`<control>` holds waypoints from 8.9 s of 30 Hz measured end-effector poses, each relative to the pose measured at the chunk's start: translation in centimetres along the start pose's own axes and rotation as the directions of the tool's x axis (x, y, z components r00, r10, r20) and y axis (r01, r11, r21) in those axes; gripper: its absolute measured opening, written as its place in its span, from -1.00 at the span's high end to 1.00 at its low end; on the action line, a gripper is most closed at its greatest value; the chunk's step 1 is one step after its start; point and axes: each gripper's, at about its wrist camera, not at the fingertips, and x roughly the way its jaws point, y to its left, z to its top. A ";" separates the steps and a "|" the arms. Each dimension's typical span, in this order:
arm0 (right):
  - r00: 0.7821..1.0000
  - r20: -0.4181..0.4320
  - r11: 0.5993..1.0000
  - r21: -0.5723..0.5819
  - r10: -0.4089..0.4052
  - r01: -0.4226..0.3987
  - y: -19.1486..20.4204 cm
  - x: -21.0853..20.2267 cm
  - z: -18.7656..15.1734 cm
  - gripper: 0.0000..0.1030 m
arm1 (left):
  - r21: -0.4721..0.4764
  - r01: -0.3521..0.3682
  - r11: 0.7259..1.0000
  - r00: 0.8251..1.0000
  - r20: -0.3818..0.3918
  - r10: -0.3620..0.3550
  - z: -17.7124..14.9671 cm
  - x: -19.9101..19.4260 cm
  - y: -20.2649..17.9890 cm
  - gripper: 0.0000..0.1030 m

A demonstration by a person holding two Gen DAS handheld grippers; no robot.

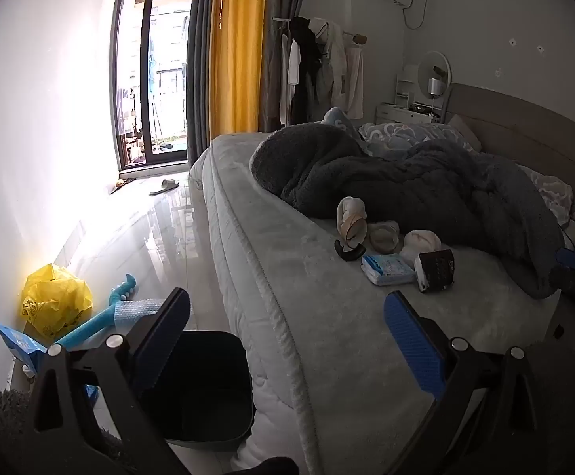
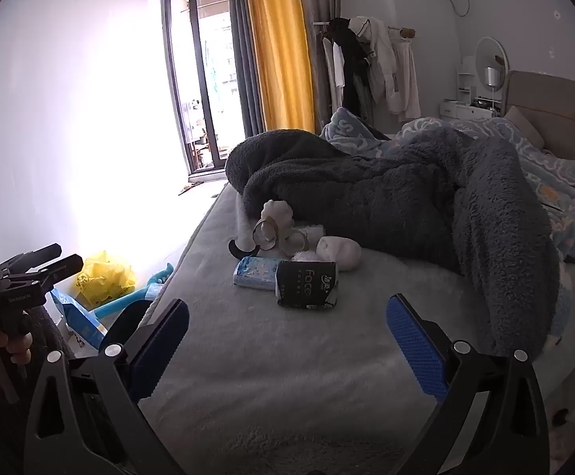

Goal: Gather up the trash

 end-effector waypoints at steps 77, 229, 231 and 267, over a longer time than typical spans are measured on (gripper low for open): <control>1.000 -0.010 1.000 -0.003 -0.003 0.002 0.0 0.2 -0.1 -0.95 | 0.000 0.003 1.000 1.000 -0.004 -0.003 -0.1 0.0 -0.1 -0.94; 0.975 -0.182 0.988 0.108 0.126 -0.108 -0.5 16.3 5.8 -0.42 | -0.094 0.205 0.974 0.942 -0.251 -0.222 0.9 18.5 -2.8 -0.51; 0.972 -0.182 0.988 0.080 0.148 -0.135 1.6 16.7 6.4 -0.42 | -0.111 0.183 0.977 0.946 -0.249 -0.206 0.7 18.1 -1.2 -0.51; 0.856 -0.385 0.917 -0.052 0.346 -0.394 24.1 26.0 6.4 -0.42 | -0.236 -0.160 0.958 0.791 -0.611 -0.018 -12.2 18.6 21.1 -0.53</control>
